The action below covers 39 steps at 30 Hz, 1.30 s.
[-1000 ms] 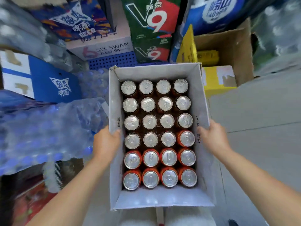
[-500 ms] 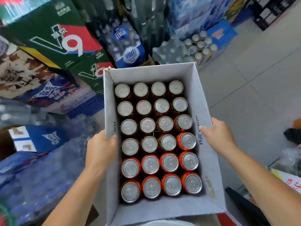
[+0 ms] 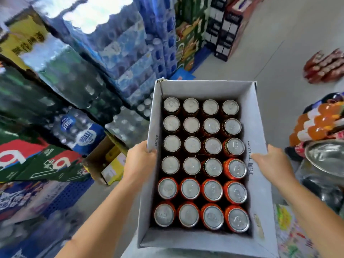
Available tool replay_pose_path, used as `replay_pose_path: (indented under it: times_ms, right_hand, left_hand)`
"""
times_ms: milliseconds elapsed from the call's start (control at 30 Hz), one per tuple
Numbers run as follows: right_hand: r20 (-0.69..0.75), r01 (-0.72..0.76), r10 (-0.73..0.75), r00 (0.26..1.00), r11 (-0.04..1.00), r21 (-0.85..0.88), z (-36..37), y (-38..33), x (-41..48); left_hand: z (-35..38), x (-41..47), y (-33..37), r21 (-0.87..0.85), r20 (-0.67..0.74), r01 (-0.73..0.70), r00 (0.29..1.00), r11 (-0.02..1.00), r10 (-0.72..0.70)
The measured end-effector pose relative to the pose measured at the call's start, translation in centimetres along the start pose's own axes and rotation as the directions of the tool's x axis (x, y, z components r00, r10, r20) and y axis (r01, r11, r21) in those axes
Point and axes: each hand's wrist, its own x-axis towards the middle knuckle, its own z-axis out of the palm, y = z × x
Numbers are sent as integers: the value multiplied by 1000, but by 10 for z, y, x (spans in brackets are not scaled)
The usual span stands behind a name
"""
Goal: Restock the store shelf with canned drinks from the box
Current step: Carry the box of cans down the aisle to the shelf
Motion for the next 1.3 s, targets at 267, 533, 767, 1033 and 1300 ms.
replay_pose_path:
  times_ms: [267, 533, 767, 1033, 1300]
  right_hand:
    - [-99, -228, 241, 966, 965, 126, -84, 41, 134]
    - [-201, -398, 451, 870, 882, 254, -158, 63, 298]
    - [-207, -423, 509, 835, 836, 350, -245, 83, 470]
    - [-238, -428, 501, 832, 853, 299, -360, 81, 693]
    - [-280, -447, 551, 786, 820, 358, -442, 57, 904]
  left_hand:
    - [87, 110, 180, 96, 153, -156, 978, 983, 141]
    - [192, 246, 379, 206, 349, -360, 896, 910, 276]
    - [286, 345, 566, 208, 402, -396, 868, 894, 291]
    - [375, 456, 768, 166, 429, -371, 861, 914, 272]
    - [457, 604, 968, 182, 466, -479, 811, 859, 353]
